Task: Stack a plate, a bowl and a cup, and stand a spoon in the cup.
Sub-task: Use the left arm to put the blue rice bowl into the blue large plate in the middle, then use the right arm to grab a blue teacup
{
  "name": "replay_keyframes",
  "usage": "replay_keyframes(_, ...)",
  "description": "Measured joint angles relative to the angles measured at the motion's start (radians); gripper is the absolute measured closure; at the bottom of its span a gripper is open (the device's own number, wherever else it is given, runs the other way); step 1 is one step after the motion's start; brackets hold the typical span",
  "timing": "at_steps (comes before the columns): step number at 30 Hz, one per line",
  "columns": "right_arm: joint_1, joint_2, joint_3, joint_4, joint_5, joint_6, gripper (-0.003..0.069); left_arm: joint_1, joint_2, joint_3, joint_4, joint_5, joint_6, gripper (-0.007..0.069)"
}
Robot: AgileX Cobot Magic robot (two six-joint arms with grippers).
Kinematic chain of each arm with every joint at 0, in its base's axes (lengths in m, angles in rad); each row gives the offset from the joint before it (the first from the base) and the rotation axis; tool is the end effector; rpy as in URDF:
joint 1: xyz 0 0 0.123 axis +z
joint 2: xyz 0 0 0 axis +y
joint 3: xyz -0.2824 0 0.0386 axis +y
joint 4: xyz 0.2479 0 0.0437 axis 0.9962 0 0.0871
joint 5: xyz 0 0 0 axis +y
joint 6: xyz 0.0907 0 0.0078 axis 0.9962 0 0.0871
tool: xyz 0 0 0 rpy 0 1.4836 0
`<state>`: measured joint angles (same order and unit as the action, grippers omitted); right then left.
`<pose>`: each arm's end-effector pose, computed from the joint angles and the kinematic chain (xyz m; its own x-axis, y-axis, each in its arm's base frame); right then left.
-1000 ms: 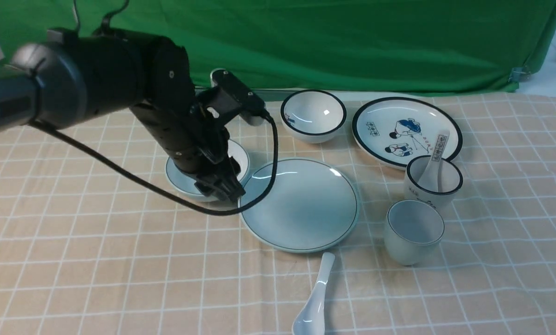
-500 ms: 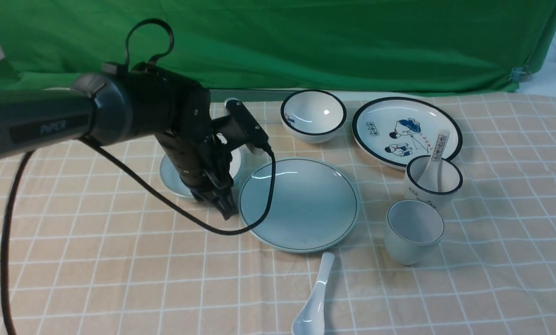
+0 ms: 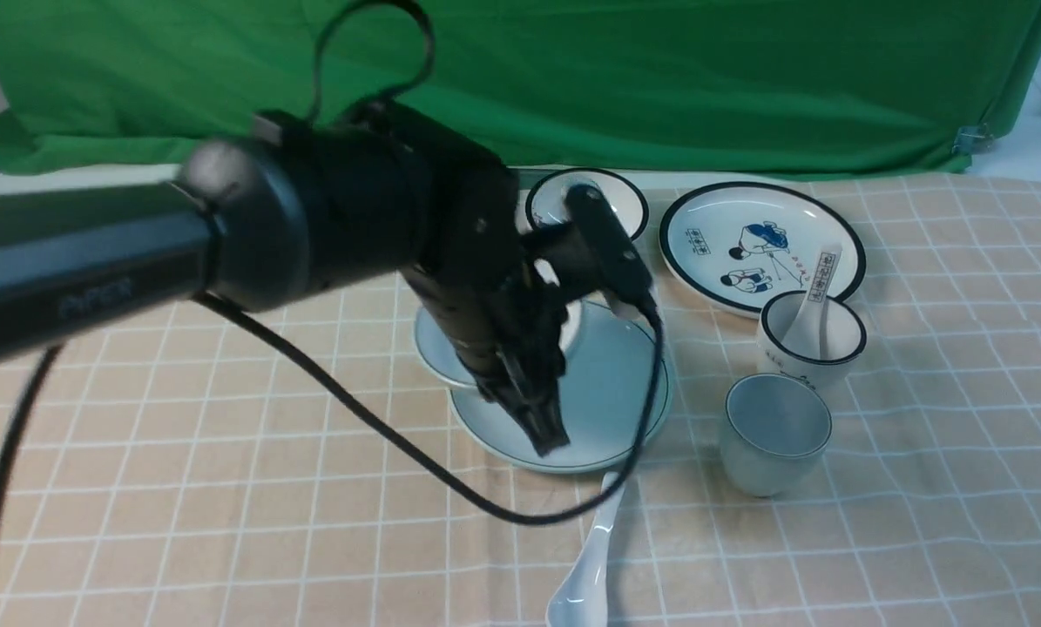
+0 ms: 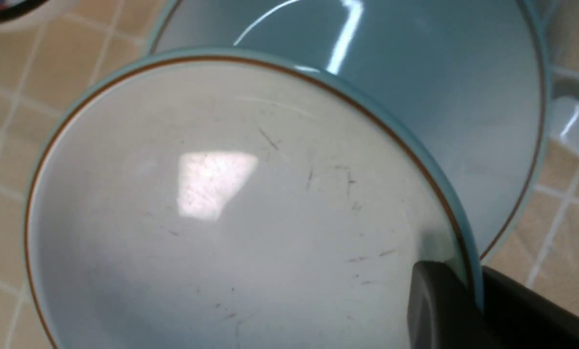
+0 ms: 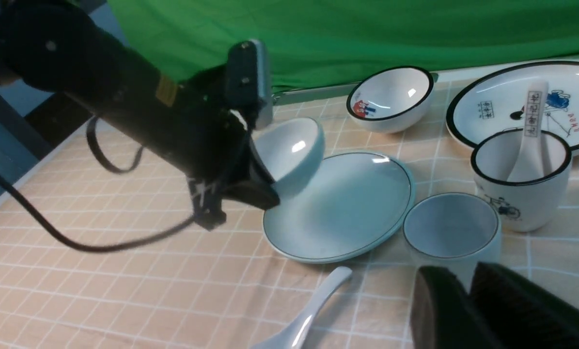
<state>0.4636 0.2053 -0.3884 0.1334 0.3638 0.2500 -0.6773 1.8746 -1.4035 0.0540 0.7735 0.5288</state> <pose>0.0497 0.0297 0.2981 -0.2542 0.2817 -0.9252 -0.4253 0.8266 0.3685 0.3127 -0.2471 0.2240 -0.2713 0.9075 -0.3208 0.9016 0.3563 0.2454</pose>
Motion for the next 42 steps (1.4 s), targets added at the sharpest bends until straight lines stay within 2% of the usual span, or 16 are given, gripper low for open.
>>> replay_keyframes(4,0.000,0.000,0.000,0.000,0.042,0.000,0.0524,-0.052,0.065,0.003,0.023,-0.061,-0.003,0.0594)
replay_keyframes(11,0.000,0.000,-0.001,0.000,0.101,-0.001,0.0515,-0.055,0.086,0.003,0.023,-0.129,0.003,0.0592)
replay_keyframes(15,0.000,0.000,-0.001,0.000,0.109,-0.001,0.0501,-0.055,0.089,0.003,0.020,-0.137,0.013,0.0564)
replay_keyframes(22,0.000,0.000,-0.001,0.000,0.112,-0.001,0.0445,-0.055,0.108,0.003,0.015,-0.149,0.018,0.0436)
replay_keyframes(25,0.000,0.002,-0.007,0.001,0.125,-0.003,0.0418,-0.055,0.109,0.003,0.013,-0.150,0.015,0.0357)
replay_keyframes(29,0.000,0.061,-0.097,0.003,0.224,-0.053,0.0412,-0.055,0.090,0.003,-0.009,-0.149,0.013,0.0279)
replay_keyframes(31,0.000,0.092,-0.139,0.003,0.263,-0.082,0.0410,-0.055,0.076,0.003,-0.022,-0.149,0.010,0.0263)
replay_keyframes(34,0.000,0.244,-0.263,0.003,0.375,-0.164,0.0414,-0.055,-0.007,0.003,-0.080,-0.128,-0.015,0.0225)
replay_keyframes(36,0.000,0.349,-0.335,0.003,0.448,-0.205,0.0435,-0.055,-0.084,0.003,-0.129,-0.104,-0.048,0.0230)
replay_keyframes(38,0.000,0.478,-0.400,0.003,0.501,-0.244,0.0456,-0.055,-0.174,0.012,-0.148,-0.100,-0.099,0.0272)
replay_keyframes(40,0.000,0.596,-0.452,0.003,0.527,-0.274,0.0460,-0.055,-0.284,0.048,-0.152,-0.125,-0.145,0.0352)
replay_keyframes(42,0.005,0.728,-0.504,0.001,0.527,-0.321,0.0454,-0.055,-0.428,0.126,-0.157,-0.183,-0.177,0.0470)
